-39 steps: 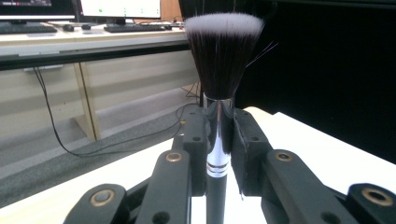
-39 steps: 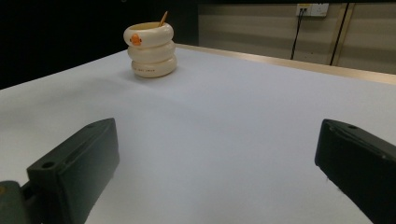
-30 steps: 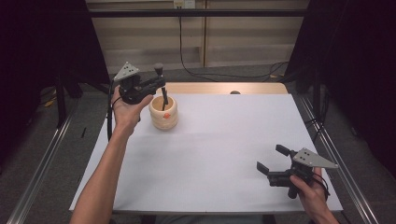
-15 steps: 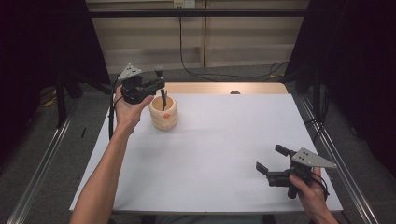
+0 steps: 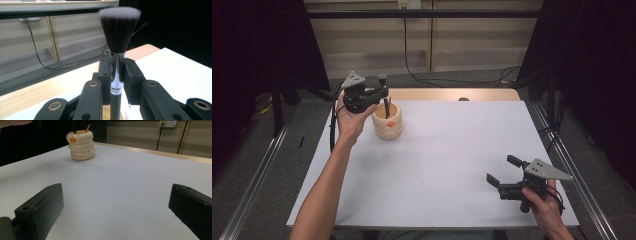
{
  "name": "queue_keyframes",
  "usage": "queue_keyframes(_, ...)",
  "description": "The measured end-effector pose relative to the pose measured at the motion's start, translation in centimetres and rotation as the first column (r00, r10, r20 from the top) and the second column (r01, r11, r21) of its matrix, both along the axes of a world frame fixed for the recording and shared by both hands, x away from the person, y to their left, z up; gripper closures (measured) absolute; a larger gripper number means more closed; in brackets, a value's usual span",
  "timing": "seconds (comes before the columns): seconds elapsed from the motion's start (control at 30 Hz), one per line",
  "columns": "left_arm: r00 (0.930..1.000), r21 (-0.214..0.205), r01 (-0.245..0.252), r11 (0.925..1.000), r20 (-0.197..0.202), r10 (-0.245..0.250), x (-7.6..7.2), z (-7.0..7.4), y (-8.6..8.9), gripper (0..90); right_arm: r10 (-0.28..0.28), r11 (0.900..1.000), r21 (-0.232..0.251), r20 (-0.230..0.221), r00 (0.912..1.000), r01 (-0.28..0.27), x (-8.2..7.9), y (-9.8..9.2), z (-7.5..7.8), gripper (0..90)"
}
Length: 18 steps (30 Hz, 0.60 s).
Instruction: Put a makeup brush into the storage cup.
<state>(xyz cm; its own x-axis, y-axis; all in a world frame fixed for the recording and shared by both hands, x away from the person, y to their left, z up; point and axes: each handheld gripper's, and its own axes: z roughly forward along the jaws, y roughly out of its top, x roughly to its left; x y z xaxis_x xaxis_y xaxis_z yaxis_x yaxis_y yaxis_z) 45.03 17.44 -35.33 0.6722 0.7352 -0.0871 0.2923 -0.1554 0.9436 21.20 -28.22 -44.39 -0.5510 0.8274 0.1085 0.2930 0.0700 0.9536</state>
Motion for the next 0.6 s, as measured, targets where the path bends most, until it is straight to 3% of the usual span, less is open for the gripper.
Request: queue_keyframes(0.6, 0.9995, -0.005, -0.010, 0.9999, -0.030, 0.010, 0.4, -2.0, 0.1, 77.7, 0.007, 1.0000, -0.002, 0.002, 1.0000, -0.007, 0.0, 0.1, 0.0, 0.0)
